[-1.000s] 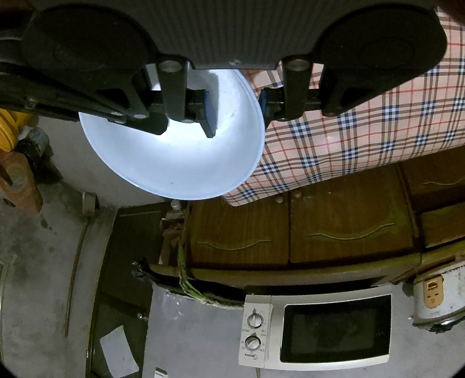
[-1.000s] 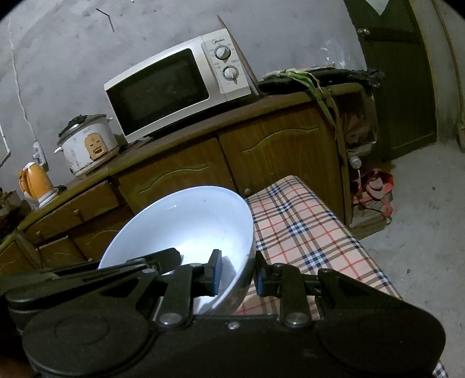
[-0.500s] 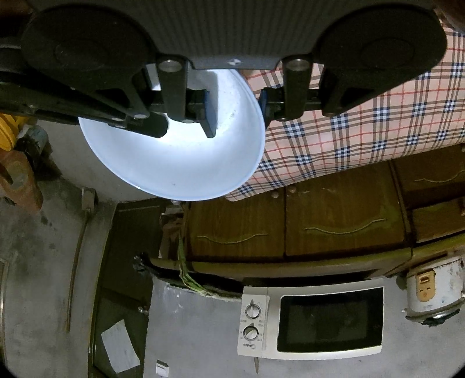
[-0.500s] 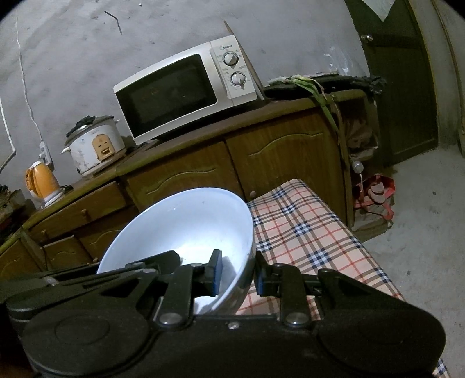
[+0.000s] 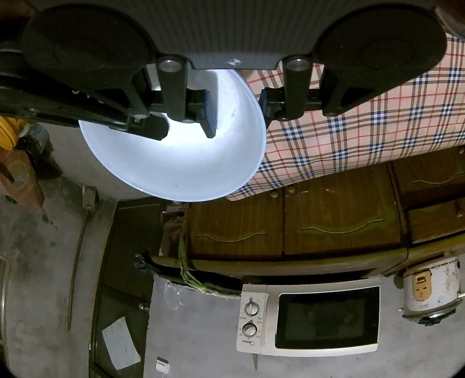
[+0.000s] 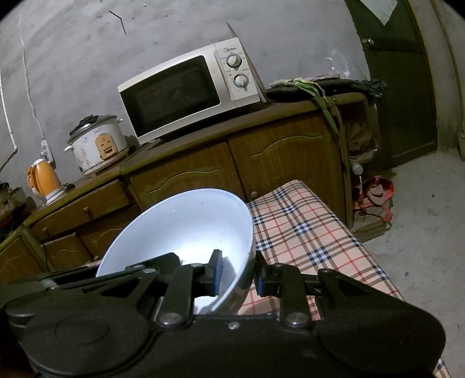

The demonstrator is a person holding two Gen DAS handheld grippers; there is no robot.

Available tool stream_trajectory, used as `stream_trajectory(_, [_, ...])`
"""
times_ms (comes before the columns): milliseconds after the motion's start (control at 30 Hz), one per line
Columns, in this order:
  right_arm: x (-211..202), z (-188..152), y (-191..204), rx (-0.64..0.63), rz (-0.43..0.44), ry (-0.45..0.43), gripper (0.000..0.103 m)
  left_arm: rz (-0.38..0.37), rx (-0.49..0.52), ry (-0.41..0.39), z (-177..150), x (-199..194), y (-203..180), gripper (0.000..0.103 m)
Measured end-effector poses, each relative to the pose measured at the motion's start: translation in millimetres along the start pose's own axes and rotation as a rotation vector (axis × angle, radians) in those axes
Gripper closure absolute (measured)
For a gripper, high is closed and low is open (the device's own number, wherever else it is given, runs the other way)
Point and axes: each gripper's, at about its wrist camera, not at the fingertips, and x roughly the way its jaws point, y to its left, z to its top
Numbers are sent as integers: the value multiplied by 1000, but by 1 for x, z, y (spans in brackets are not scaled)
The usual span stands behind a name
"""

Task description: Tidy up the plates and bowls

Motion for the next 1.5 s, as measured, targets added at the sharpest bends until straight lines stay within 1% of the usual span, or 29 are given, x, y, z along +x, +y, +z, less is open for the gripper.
stream_trajectory(700, [-9, -1, 7, -9, 6, -4, 73, 2, -12, -14, -4, -11, 0, 75])
stream_trajectory(1333, [-11, -2, 9, -13, 6, -3, 73, -6, -16, -7, -8, -16, 1, 75])
stream_trajectory(1500, [-17, -4, 11, -12, 6, 2, 73, -7, -16, -3, -12, -17, 1, 75])
